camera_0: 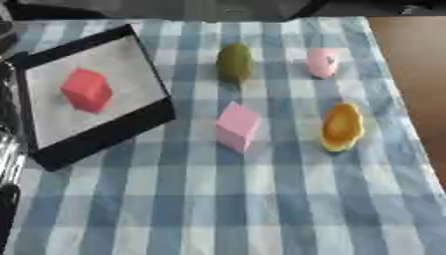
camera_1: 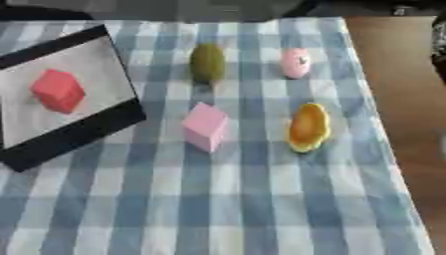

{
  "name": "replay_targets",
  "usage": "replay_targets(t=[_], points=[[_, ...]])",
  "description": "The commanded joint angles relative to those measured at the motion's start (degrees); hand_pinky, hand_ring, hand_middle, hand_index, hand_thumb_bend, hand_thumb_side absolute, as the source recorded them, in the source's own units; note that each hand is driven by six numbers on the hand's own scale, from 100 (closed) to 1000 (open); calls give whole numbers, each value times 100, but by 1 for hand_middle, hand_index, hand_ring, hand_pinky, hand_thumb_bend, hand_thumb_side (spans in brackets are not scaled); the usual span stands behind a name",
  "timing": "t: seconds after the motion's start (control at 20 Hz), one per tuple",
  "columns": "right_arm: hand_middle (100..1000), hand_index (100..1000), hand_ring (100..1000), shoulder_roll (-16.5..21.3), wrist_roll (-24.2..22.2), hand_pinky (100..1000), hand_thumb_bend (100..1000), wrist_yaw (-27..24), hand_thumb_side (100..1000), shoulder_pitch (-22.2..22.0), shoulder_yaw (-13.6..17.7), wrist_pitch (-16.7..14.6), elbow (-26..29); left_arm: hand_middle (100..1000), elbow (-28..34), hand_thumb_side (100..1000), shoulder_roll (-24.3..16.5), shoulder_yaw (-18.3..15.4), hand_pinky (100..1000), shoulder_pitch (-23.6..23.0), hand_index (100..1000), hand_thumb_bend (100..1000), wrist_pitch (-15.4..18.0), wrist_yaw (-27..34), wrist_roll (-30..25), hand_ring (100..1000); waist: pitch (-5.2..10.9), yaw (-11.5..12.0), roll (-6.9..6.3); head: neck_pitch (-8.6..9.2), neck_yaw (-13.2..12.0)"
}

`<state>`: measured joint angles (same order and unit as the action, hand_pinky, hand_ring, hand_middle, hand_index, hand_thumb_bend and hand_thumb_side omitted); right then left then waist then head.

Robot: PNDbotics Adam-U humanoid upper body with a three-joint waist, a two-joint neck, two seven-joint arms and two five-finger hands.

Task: Pick up objects on the table and place them in the box.

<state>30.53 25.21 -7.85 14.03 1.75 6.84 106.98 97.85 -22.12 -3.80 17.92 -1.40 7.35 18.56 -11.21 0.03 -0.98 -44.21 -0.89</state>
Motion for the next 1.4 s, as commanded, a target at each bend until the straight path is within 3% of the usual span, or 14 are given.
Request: replay_targets(t=[0.05, 0.9, 1.1, 1.4], points=[[758, 819, 726, 180, -19, 854, 143, -7, 512, 42, 36, -9, 69, 808, 106, 883, -144, -39, 817, 52, 871, 100, -11, -31, -12, 865, 36, 4, -32, 10, 4], [763, 825, 734, 600, -297, 857, 133, 86, 500, 156, -95, 46, 282, 809, 92, 877, -160, -39, 817, 45, 871, 100, -13, -34, -37, 871, 48, 0, -18, 10, 10], [766, 828, 739, 920, -604, 859, 132, 198, 494, 260, -198, 98, 422, 809, 90, 877, -165, -36, 817, 41, 870, 100, -16, -38, -43, 872, 54, -3, -8, 10, 20], [772, 833, 754, 1518, -1444, 865, 142, 504, 487, 554, -379, 144, 690, 809, 89, 875, -195, -32, 817, 31, 870, 100, -21, -47, -56, 873, 66, 9, 11, 10, 47]])
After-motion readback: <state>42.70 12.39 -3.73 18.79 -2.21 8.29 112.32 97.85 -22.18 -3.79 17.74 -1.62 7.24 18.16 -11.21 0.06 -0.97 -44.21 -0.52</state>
